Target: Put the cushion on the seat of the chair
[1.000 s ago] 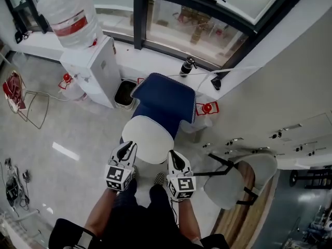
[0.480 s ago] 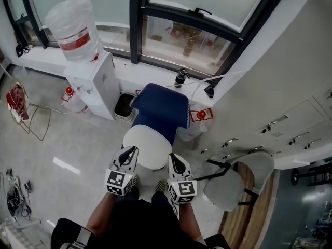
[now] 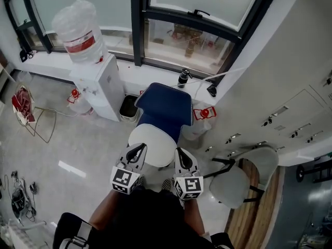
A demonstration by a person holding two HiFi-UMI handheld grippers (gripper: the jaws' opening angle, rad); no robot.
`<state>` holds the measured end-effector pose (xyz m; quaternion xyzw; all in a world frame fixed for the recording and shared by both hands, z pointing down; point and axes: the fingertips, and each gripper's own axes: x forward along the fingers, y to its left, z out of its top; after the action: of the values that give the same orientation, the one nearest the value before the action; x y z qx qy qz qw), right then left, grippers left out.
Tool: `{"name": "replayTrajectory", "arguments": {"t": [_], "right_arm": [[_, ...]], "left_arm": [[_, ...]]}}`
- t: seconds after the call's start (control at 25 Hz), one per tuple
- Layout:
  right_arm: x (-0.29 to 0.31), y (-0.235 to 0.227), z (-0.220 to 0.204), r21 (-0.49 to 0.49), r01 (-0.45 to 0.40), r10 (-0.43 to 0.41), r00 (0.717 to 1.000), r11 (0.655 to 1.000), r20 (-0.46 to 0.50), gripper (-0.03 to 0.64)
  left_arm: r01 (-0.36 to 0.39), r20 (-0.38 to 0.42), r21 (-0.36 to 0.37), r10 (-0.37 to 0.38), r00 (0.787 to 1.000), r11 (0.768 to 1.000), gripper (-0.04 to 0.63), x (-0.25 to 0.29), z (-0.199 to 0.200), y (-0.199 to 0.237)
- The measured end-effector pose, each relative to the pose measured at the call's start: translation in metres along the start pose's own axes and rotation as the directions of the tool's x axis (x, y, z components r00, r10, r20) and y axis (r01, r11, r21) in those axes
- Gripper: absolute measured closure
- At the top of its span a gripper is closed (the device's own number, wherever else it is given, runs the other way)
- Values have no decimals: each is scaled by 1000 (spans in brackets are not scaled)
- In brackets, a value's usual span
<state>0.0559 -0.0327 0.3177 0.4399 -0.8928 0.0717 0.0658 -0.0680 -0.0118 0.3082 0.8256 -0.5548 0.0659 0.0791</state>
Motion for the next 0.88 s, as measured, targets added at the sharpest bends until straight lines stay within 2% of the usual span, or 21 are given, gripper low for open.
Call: {"name": "replayTrajectory", "arguments": {"t": [0.44,0.88], "right_arm": [[-11,5,8,7,-14,14,999,1000,40,583],[-7,2,6,26,-35,34,999,999,36,583]], "left_arm": [[-18,21,9,18,1000,1000,568,-10,10,-3],[-10,21,13,10,1000,1000,568,-5,7,-5]]}}
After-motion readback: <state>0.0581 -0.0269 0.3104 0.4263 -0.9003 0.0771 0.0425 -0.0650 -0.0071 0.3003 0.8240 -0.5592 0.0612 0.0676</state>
